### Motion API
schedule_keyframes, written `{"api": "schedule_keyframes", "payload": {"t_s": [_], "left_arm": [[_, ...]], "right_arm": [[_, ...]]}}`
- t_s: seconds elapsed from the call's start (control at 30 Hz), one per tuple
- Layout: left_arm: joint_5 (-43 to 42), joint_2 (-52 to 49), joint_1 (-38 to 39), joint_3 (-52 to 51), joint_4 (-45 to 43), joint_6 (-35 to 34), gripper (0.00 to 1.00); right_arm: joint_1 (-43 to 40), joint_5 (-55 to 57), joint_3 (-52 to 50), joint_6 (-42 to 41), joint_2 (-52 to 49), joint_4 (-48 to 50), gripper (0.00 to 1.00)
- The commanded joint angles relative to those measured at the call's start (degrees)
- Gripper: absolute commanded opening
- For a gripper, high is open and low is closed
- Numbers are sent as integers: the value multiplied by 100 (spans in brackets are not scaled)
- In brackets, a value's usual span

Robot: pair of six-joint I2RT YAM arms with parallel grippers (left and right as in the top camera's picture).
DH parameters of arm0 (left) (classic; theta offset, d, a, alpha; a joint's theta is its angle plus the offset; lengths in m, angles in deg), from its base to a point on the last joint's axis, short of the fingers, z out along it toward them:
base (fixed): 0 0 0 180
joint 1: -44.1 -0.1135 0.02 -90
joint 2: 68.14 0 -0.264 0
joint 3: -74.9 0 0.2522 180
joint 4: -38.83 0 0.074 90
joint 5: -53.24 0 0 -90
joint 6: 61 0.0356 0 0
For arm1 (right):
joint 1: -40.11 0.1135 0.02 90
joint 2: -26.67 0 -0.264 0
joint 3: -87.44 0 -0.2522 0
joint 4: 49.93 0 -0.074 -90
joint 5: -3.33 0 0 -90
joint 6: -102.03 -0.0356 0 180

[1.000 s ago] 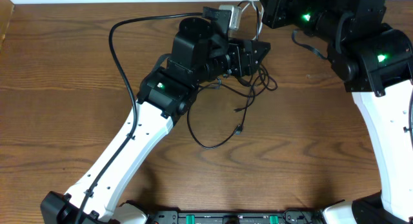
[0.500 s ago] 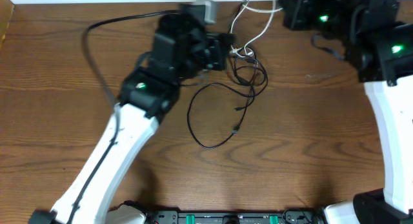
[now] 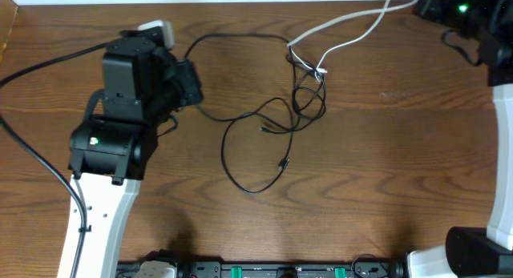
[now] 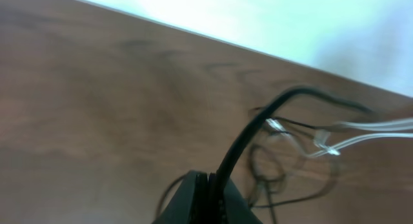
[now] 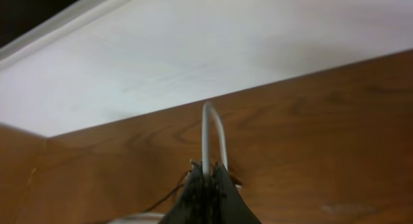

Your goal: Untangle cables

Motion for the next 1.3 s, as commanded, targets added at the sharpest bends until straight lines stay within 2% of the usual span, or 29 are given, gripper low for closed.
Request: {"api": "schedule_keyframes", "payload": {"t_s": [0.0, 0.23, 0.43, 1.07, 1.17, 1.27], "left_arm": [[767, 22, -212, 20, 197, 216, 7], [1915, 7, -595, 20, 743, 291, 7], [2240, 0, -898, 20, 1003, 317, 7], [2275, -168, -1556, 17, 1163, 466, 7], [2179, -210, -1552, 17, 1163, 463, 7], [1687, -229, -1550, 17, 1158, 520, 7]], "right_arm": [[-350, 195, 70, 50, -17, -57, 1], [-994, 195, 68, 136, -50, -289, 1], [-1217, 197, 68, 293, -111, -490, 1], [-2682, 28, 68, 433, -686, -562, 1], [-2732, -531, 68, 472, -750, -564, 1], [-2605, -1377, 68, 868, -815, -555, 1]]}}
